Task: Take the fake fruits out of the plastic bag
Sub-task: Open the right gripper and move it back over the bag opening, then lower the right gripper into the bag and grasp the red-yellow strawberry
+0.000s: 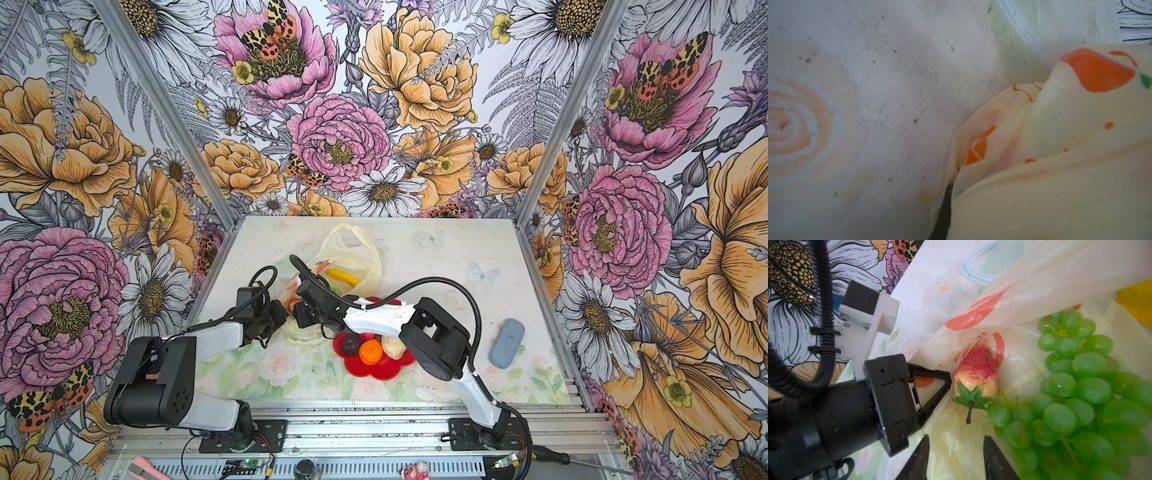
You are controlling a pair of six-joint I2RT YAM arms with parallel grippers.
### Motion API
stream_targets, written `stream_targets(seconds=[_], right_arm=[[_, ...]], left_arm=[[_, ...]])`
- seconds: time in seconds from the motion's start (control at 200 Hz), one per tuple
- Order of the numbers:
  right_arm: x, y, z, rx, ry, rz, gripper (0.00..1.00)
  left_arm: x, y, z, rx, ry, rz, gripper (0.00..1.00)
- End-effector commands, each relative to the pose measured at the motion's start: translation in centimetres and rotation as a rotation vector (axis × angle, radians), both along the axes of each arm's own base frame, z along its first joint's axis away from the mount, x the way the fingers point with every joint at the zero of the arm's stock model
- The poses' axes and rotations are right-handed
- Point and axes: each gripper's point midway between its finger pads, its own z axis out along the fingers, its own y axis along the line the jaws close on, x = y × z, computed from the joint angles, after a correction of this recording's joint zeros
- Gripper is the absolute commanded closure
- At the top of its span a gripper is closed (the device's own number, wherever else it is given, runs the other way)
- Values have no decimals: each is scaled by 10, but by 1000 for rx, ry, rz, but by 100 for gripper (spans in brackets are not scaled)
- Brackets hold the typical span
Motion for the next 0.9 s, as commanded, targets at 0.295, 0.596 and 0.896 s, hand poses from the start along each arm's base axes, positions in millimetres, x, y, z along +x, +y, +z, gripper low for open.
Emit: stream_targets(seconds=[0.295, 0.596, 0.896], right_arm=[[9, 12, -21, -17, 50, 2, 71], [16, 17, -30, -29, 44, 4, 73], [23, 18, -32, -32, 43, 0, 84]], left_arm=[[-4, -7, -7, -3, 4, -30, 100], [-6, -7, -6, -3, 2, -30, 100], [-9, -6, -5, -2, 1, -25, 100]])
